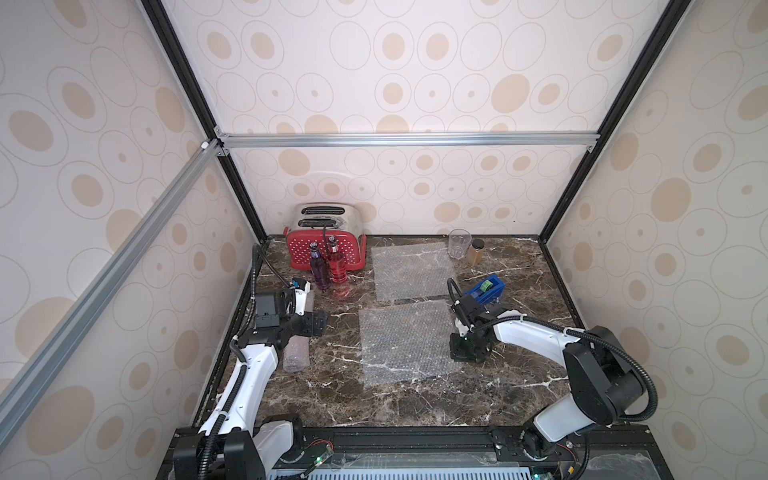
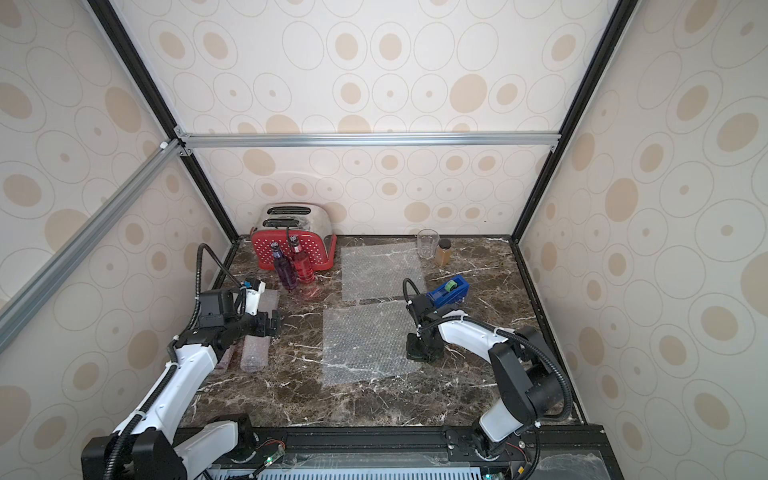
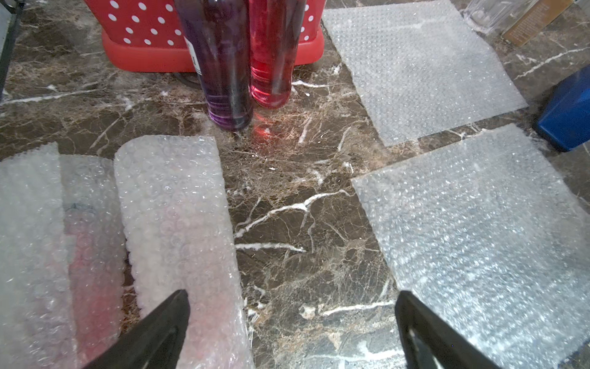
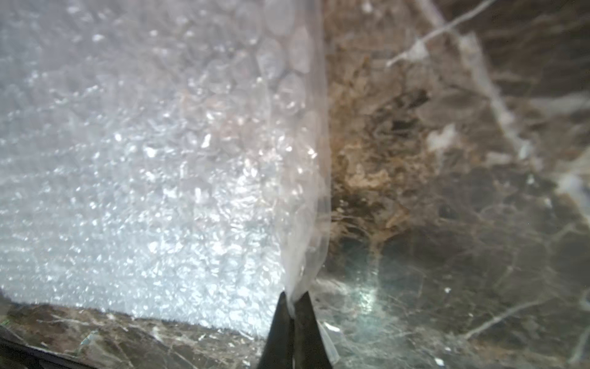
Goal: Wrap wine bottles in bubble wrap
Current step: Move the bubble wrap to the center of the board.
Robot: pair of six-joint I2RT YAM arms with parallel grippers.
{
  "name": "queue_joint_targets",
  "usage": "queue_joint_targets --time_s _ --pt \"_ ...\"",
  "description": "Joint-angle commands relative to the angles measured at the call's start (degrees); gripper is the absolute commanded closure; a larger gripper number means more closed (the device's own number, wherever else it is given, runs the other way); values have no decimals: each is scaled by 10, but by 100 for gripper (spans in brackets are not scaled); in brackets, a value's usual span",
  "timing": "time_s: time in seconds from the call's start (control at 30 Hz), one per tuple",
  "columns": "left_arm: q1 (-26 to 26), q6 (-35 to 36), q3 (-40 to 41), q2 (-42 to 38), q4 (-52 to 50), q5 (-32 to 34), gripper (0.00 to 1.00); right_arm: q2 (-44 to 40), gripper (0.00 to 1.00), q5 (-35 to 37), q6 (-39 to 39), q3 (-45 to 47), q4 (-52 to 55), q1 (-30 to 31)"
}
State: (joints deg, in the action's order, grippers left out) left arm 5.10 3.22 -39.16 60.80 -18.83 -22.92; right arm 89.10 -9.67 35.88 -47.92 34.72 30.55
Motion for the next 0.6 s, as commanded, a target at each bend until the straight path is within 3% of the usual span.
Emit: queue_joint_targets --time_s 0.0,0.1,0.27,0.43,0.57 --pt "-2 7 -20 1 5 -1 1 -23 77 22 28 -1 -18 17" --pt "-2 9 -18 -1 6 -2 1 -38 64 48 17 -35 22 38" --pt "-2 11 -16 -6 7 -2 1 -33 53 86 -46 -120 55 78" --pt "-1 4 -20 -16 -1 6 1 68 42 101 -147 -212 11 147" --pt "-1 -10 -27 -21 -5 5 1 158 32 155 -232 -290 -8 206"
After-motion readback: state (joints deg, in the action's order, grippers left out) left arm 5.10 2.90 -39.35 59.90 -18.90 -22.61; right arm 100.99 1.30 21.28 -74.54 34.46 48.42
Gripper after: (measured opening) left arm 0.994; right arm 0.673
